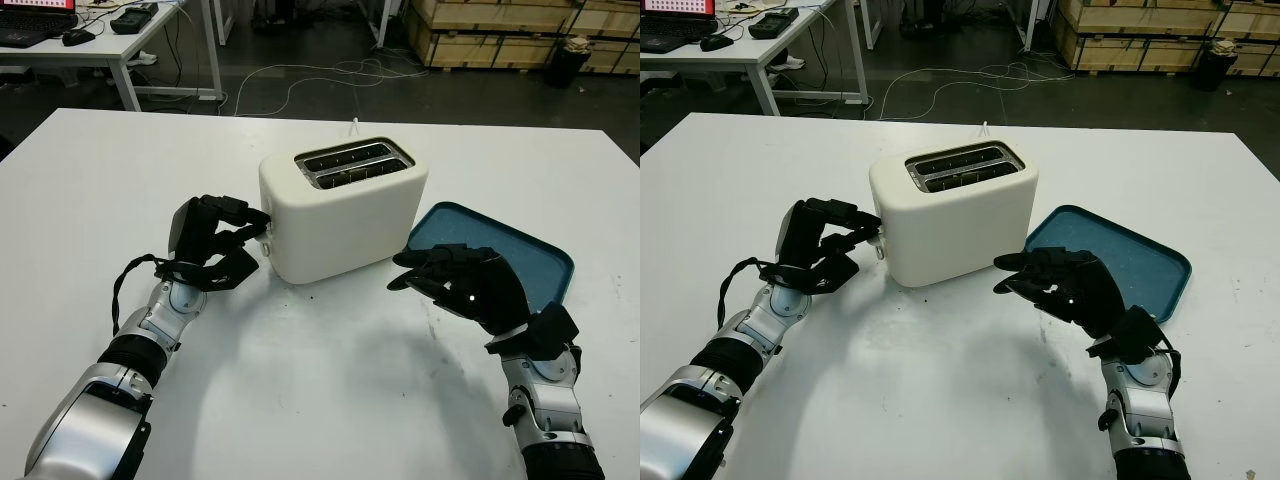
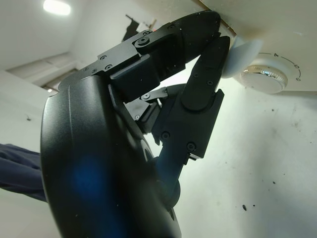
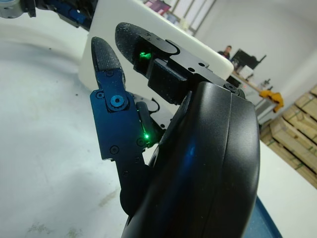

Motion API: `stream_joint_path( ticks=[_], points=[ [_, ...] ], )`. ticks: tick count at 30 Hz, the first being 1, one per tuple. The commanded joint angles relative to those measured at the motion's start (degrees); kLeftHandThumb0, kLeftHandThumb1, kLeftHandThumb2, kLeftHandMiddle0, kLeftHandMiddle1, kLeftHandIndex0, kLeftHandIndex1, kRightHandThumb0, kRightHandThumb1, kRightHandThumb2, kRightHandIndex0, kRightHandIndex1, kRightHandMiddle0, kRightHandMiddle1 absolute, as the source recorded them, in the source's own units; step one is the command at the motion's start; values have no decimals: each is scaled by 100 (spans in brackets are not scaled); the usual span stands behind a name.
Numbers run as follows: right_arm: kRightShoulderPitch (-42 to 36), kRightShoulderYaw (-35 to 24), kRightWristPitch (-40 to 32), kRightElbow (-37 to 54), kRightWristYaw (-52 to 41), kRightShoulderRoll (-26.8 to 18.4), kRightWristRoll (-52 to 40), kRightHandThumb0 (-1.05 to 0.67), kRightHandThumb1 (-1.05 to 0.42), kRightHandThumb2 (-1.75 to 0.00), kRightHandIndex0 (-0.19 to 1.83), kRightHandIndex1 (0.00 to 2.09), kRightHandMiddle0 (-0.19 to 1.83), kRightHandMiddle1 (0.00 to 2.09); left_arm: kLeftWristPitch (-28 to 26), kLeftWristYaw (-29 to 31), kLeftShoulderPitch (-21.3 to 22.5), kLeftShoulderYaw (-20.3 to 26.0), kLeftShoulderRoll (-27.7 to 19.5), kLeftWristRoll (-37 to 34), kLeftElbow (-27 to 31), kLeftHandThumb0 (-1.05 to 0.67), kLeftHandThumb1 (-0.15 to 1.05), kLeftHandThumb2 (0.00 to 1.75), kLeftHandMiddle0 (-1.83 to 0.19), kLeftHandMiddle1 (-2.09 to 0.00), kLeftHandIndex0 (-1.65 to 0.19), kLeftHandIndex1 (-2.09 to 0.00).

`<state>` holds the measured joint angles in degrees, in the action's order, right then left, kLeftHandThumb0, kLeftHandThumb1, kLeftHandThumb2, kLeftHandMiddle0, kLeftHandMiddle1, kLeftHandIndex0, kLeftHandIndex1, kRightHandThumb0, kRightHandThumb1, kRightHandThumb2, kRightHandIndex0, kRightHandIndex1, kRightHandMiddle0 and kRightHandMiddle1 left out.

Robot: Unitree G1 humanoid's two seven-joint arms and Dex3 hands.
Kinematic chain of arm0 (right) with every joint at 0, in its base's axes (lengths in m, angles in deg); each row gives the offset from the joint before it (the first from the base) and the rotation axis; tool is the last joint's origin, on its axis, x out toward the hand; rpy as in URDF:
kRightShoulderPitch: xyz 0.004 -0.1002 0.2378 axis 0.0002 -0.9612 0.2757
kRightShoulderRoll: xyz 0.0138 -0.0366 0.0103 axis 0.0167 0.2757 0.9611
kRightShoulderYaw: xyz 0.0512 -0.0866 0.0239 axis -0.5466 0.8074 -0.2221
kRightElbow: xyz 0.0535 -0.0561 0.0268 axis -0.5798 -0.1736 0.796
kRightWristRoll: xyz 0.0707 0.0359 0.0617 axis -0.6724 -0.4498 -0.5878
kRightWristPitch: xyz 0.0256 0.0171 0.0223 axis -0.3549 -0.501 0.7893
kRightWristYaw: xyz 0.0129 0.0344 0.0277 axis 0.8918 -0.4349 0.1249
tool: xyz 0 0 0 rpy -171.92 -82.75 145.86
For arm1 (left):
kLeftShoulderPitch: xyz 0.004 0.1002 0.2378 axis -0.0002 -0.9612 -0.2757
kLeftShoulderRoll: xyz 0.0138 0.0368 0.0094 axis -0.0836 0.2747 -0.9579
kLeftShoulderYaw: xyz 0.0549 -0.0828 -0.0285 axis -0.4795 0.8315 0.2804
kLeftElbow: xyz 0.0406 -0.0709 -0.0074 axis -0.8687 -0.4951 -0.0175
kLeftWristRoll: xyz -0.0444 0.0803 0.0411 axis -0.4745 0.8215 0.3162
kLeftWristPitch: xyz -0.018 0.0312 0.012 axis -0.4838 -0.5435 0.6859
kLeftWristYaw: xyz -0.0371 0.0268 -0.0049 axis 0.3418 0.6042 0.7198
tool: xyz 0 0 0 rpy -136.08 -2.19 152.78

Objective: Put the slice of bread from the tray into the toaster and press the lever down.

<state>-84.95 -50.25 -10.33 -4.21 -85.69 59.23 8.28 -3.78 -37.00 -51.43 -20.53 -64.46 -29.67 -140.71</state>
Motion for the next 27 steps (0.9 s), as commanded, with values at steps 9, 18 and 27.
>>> stream_joint_path(
  ticks=[9,18,27],
  points=[
    [51,40,-26,-144,-3,-30,31,-46,-87,0,99,62,114,0,-520,1016,-33,-1285,113,1242,1211,-18,80,0,-77,-152,-126,-3],
    [14,72,-81,-89,50,-29,54,-44,-88,0,97,61,113,0,-500,1156,-5,-469,-431,906,2391,-18,77,1,-88,-141,-130,-7],
    [-11,76,-114,-69,71,-15,58,-45,-88,0,99,60,113,0,-745,1623,-216,227,-777,983,3353,-14,75,0,-98,-135,-130,-9]
  ],
)
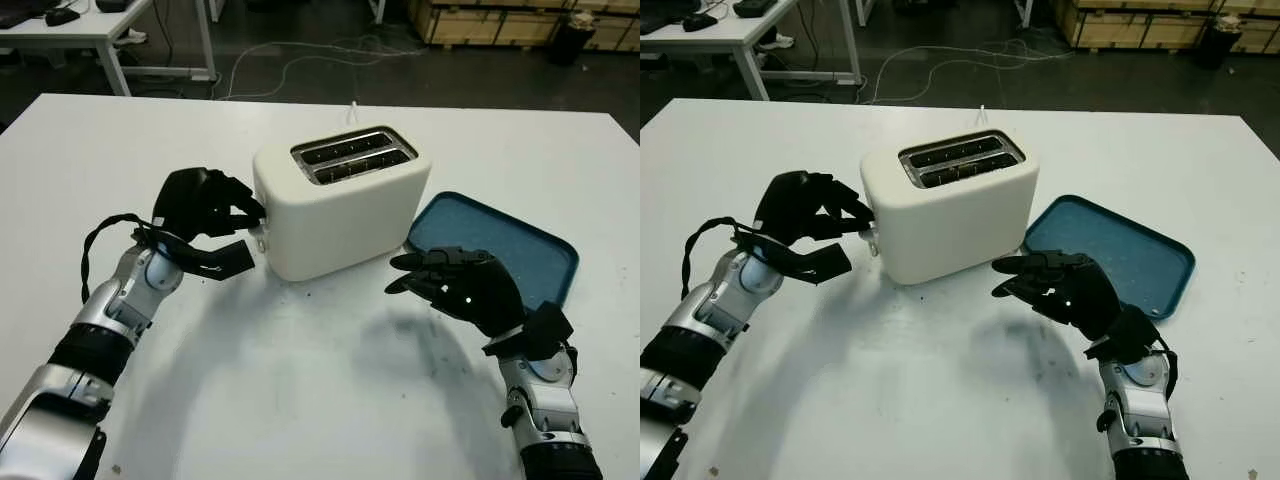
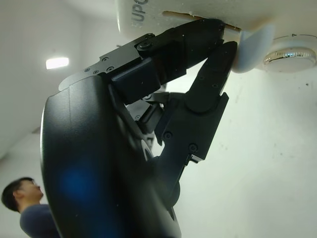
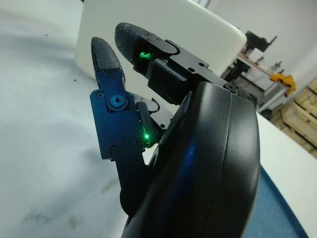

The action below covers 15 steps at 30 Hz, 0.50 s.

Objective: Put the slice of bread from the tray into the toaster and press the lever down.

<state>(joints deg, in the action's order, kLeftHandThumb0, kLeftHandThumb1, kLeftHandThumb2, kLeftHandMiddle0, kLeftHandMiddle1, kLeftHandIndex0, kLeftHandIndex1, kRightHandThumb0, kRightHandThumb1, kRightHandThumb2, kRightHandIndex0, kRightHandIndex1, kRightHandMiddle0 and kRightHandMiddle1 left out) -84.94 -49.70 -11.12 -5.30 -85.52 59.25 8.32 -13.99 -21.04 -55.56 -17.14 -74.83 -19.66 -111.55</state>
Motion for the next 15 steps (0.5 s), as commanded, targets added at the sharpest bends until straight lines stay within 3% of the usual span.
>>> stream_joint_path(
  ticks=[1,11,15],
  points=[
    [-22,30,-72,75,87,-22,78,-46,-88,0,99,60,113,0,265,55,193,-57,234,20,498,-14,75,0,-97,-137,-130,-10],
    [-55,54,-48,78,131,-38,99,-46,-87,0,100,59,113,0,203,312,327,372,-94,322,886,-14,70,0,-100,-139,-132,-12],
    [-56,60,-34,69,150,-30,117,-46,-87,0,100,59,113,0,161,452,496,448,-259,480,982,-19,67,0,-110,-112,-134,-11]
  ],
)
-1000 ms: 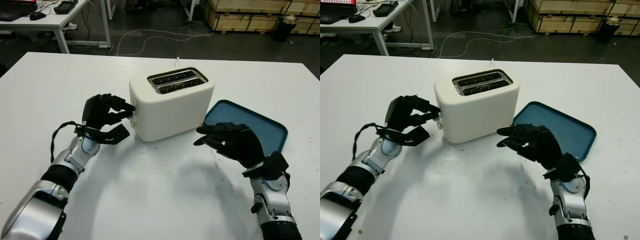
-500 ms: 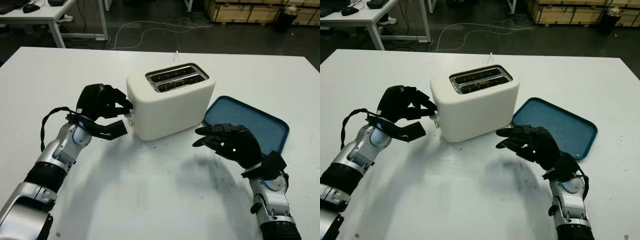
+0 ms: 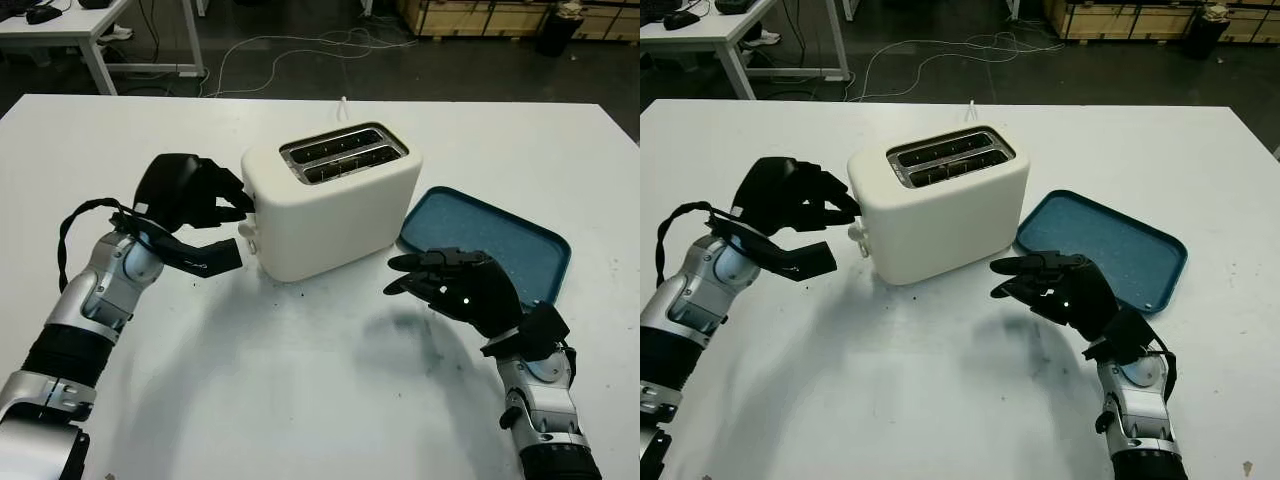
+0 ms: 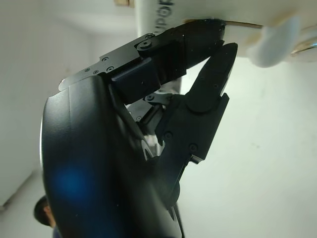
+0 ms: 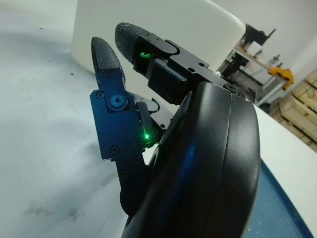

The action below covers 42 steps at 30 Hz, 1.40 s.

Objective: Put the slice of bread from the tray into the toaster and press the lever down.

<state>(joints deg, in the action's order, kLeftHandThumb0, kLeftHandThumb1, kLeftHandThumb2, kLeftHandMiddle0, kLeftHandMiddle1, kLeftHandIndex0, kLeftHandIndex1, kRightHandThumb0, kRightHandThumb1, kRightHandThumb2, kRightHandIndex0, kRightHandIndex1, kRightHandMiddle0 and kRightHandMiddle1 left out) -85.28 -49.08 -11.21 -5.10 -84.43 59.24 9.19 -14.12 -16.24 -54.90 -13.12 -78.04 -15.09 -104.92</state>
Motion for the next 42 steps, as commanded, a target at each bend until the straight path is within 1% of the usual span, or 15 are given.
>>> stream_joint_path(
  ticks=[1,5,7,9,11,12,15,16,19,23,26,29,35,38,42],
  points=[
    [-26,-2,-44,55,44,-23,20,-46,-87,0,100,60,114,0,198,-6,485,59,10,49,319,-20,66,0,-112,-109,-135,-11],
    [-45,-1,-138,85,-3,-28,-56,-45,-88,0,99,60,113,0,298,57,674,113,-153,105,279,-23,65,0,-115,-103,-136,-9],
    [-35,-7,-59,43,-16,-20,-43,-44,-88,0,99,61,113,0,301,54,720,171,-189,98,273,-25,66,1,-116,-101,-136,-8],
    [3,-24,30,-27,-25,-24,-25,-44,-88,0,99,61,113,0,220,123,629,305,-173,-68,377,-27,70,2,-114,-94,-134,-6],
    [72,-80,156,-98,-1,-21,-20,-45,-88,0,99,61,112,0,93,189,389,458,-123,-257,590,-30,75,3,-113,-92,-133,-5],
    [125,-131,234,-139,65,-12,-1,-45,-88,0,99,61,112,0,41,208,232,529,-93,-346,720,-31,77,3,-112,-95,-133,-5],
    [420,-380,387,-338,330,65,-74,-47,-91,-1,97,58,108,0,-215,344,-483,789,101,-799,1266,-32,81,1,-100,-109,-127,-1],
    [540,-455,436,-449,374,103,-135,-47,-92,-1,96,57,106,0,-310,413,-707,873,193,-993,1447,-32,82,1,-93,-115,-124,-1],
    [947,-665,341,-835,541,254,-353,-49,-91,0,99,47,106,0,-643,445,-1473,1092,586,-1447,2057,-32,83,0,-84,-125,-121,0],
    [1375,-807,210,-1290,600,274,-441,-49,-88,0,98,30,102,0,-847,214,-2349,1246,1085,-1525,2594,-35,84,0,-74,-132,-113,0],
    [1584,-875,24,-1386,692,214,-443,-55,-85,0,97,21,100,0,-826,101,-2768,1324,1338,-1517,2727,-38,87,1,-69,-138,-109,0],
    [1758,-900,43,-1498,767,122,-317,-58,-85,0,97,16,97,0,-895,81,-2907,1391,1397,-1459,2676,-40,87,0,-69,-140,-109,0],
    [2042,-718,63,-1676,792,-279,157,-58,-84,0,97,12,96,1,-1079,279,-2846,1517,1251,-1457,2592,-36,84,0,-69,-125,-111,-2],
    [2176,-519,45,-1794,516,-625,426,-58,-84,0,103,14,103,3,-1166,539,-2814,1584,1070,-1516,2681,-36,83,0,-71,-126,-112,-2],
    [2324,-230,75,-1827,399,-1153,988,-57,-81,0,109,16,105,2,-1449,862,-2742,1717,792,-1452,2926,-39,82,0,-73,-126,-114,-3]
  ],
)
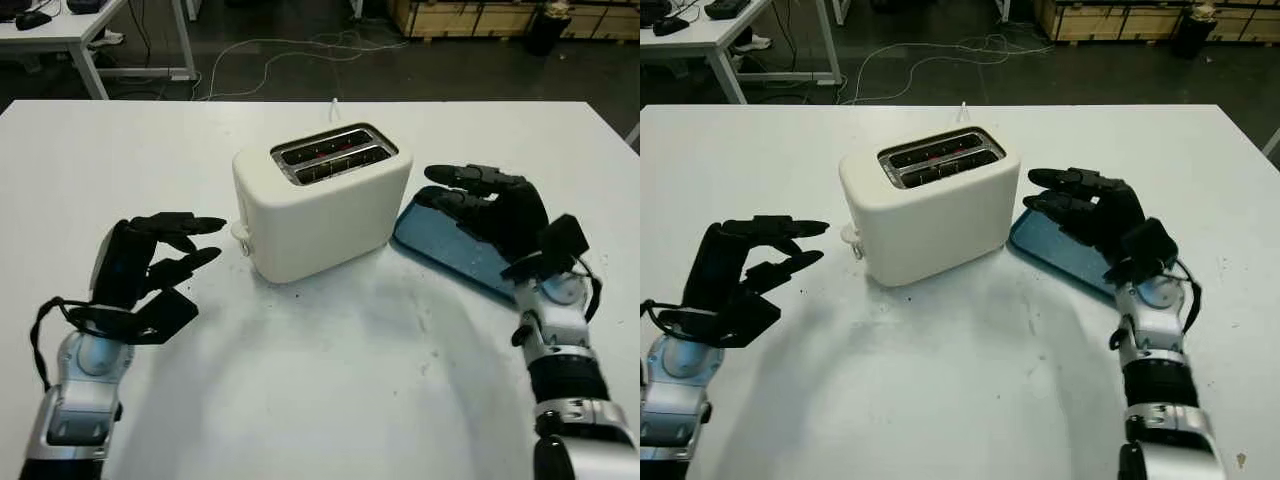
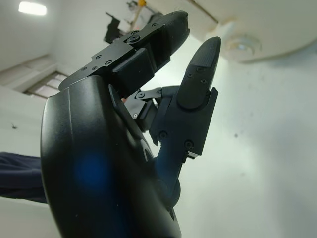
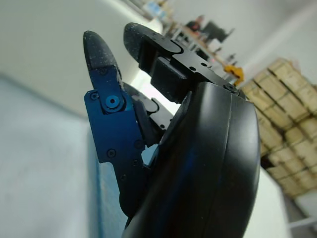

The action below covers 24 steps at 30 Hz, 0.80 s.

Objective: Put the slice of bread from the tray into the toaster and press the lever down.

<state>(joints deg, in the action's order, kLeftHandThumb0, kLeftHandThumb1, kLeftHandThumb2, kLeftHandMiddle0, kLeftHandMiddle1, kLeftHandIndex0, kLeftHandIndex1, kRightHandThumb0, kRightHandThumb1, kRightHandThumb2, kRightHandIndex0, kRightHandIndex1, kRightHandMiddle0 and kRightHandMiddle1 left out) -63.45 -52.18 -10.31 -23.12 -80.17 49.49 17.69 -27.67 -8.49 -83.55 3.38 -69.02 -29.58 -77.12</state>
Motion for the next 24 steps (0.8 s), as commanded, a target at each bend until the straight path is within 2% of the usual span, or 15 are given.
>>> stream_joint_path(
  ticks=[1,8,15,18,20,24],
  points=[
    [187,141,61,-40,-15,-311,304,-56,-81,0,109,15,104,1,-180,144,159,109,-187,36,218,-40,82,0,-73,-126,-115,-4],
    [676,457,695,-221,8,-975,1068,-56,-82,-1,105,15,100,0,-487,401,599,371,-701,135,217,-42,80,0,-81,-125,-122,-8],
    [1092,645,750,-103,257,-1247,1565,-58,-86,-1,99,19,99,0,-702,759,993,264,-1160,237,87,-49,82,0,-82,-119,-120,-9],
    [1276,672,1035,-245,439,-1322,1703,-55,-86,0,85,55,101,0,-805,897,1178,218,-1272,303,80,-52,81,0,-81,-114,-119,-10],
    [1363,675,1123,-313,478,-1345,1712,-54,-85,0,81,62,100,0,-825,946,1286,192,-1277,296,84,-53,81,0,-85,-111,-119,-10],
    [1413,664,1187,-349,507,-1338,1675,-53,-86,0,80,65,100,0,-804,937,1393,77,-1189,313,98,-50,81,0,-89,-111,-121,-12]
  ],
)
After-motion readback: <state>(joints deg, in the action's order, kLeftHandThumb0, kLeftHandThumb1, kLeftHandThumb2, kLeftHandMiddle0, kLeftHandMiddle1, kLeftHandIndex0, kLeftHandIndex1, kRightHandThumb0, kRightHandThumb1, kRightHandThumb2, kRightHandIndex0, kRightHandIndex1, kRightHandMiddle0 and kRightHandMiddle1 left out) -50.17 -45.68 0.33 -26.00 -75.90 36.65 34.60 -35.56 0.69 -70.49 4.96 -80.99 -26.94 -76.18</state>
